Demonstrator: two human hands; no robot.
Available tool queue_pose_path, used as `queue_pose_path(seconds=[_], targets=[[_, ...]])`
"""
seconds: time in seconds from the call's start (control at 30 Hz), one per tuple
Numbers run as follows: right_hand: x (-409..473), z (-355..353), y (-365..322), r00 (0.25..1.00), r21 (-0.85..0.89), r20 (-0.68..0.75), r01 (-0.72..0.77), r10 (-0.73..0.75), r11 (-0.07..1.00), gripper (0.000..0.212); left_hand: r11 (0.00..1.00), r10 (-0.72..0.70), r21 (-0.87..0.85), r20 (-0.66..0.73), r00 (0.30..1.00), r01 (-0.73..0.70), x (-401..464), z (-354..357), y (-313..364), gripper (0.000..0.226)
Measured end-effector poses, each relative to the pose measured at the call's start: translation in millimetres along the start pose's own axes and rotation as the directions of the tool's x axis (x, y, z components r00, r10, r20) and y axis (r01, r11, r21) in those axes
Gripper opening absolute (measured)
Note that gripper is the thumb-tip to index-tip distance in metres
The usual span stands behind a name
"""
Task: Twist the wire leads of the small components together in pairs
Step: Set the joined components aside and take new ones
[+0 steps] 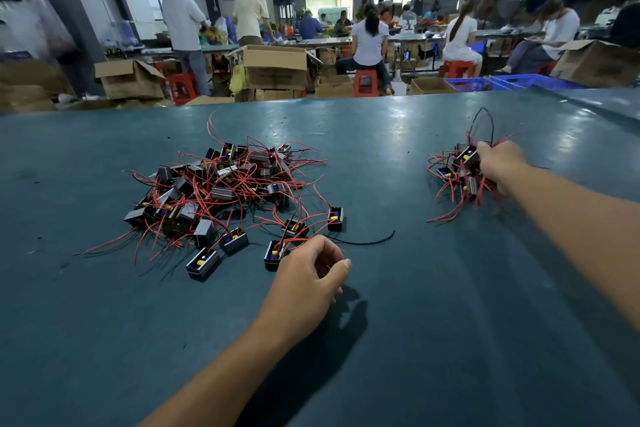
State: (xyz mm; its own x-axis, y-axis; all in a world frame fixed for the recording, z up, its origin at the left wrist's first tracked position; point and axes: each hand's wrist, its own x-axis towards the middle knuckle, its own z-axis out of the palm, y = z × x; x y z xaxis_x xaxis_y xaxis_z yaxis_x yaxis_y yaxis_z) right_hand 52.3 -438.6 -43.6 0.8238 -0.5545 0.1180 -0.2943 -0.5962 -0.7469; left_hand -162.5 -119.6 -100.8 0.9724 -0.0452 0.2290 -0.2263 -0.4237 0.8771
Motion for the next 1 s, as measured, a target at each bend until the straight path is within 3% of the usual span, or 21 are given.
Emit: queue_pose_path(seconds=[0.13,0.27,0.4,0.47,0.53,0.6,0.7,0.77,0.87,1.0], targets=[[1,3,1,0.992,-0.201,0.119,0.067,-0.044,0.977,0.028,1.000,0.003,0.006,-0.015,1.000,-0.003,1,-3,0,0.011],[-14,0,-1,0.985,-0.317,0.118,0.158,-0.126,0.935,0.018,0.999,0.014,0.031,-0.033,0.999,-0.013,2,-4,0,0.012],[-50,6,-20,0.946,-0.382,0.107,0.324,-0.307,0.866,0.022,0.972,0.154,0.203,-0.189,0.970,-0.115,9,-16,-4,0.017],[-78,18,-37,0.859,-0.303,0.199,0.512,-0.472,0.804,0.025,0.928,0.233,0.350,-0.281,0.931,-0.127,16,-29,-10,0.016],[-111,34,-51,0.745,-0.152,0.319,0.651,-0.586,0.744,0.029,0.858,0.249,0.512,-0.338,0.908,-0.044,22,-41,-17,0.020],[-136,52,-63,0.621,-0.086,0.450,0.745,-0.642,0.661,0.043,0.843,0.211,0.538,-0.370,0.905,0.024,24,-48,-23,0.025],[-155,79,-71,0.417,-0.151,0.704,0.879,-0.575,0.452,0.075,0.843,0.190,0.537,-0.357,0.915,0.035,26,-54,-26,0.026],[-159,91,-73,0.306,-0.144,0.796,0.934,-0.522,0.327,0.072,0.798,0.131,0.599,-0.277,0.952,0.065,27,-56,-30,0.035],[-158,98,-70,0.258,-0.150,0.807,0.960,-0.532,0.238,0.052,0.692,0.009,0.712,-0.173,0.985,0.118,28,-54,-34,0.041],[-152,85,-62,0.318,-0.188,0.754,0.943,-0.575,0.274,0.035,0.633,0.044,0.764,-0.196,0.980,0.124,30,-56,-34,0.020]])
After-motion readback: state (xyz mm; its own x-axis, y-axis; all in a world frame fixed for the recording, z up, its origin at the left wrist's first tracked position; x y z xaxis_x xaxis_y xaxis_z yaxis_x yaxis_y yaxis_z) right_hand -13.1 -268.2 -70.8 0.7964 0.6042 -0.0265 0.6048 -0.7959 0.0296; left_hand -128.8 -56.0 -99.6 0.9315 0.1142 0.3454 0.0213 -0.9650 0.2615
